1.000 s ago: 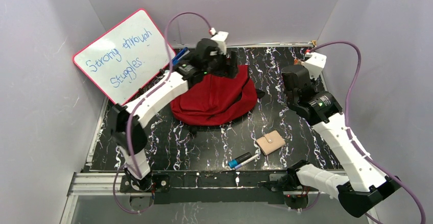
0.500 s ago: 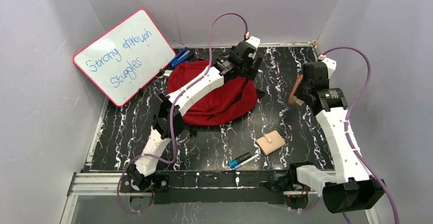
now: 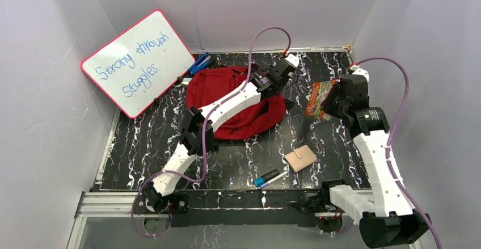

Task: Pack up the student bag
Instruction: Pick up the book from the center of the board, then place the book in the student bag.

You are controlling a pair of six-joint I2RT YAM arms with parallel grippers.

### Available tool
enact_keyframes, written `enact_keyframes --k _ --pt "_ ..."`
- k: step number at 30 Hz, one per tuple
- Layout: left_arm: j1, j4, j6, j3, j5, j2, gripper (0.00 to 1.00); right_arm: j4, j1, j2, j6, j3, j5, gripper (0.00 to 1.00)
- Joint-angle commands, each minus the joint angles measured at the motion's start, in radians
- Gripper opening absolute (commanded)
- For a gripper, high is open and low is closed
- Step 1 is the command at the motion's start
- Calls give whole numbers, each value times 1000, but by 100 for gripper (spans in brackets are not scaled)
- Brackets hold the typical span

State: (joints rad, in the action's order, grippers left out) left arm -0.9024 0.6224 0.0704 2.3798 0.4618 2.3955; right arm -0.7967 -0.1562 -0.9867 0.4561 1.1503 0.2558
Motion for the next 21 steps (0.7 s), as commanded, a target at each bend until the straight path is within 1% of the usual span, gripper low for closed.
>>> enact_keyframes --k 1,2,3,6,9,12,18,21 --pt "0 29 -39 8 82 -99 6 171 6 87 3 -10 -121 0" --pt "0 36 -42 8 89 -114 1 191 7 102 8 -13 -144 0" --pt "0 42 -44 8 94 -133 0 216 7 116 12 -18 -186 0" --pt "0 55 -51 -7 110 -200 0 290 6 137 46 -28 -266 0" --pt "0 59 -55 -43 105 -274 0 345 7 122 84 -32 -354 0" --pt "0 71 -51 -74 100 -349 0 435 7 102 125 -54 -434 0" --pt "2 108 -57 -84 89 -438 0 511 7 65 205 -88 -443 0" --pt "2 109 -66 -111 87 -475 0 549 7 53 228 -112 -466 0"
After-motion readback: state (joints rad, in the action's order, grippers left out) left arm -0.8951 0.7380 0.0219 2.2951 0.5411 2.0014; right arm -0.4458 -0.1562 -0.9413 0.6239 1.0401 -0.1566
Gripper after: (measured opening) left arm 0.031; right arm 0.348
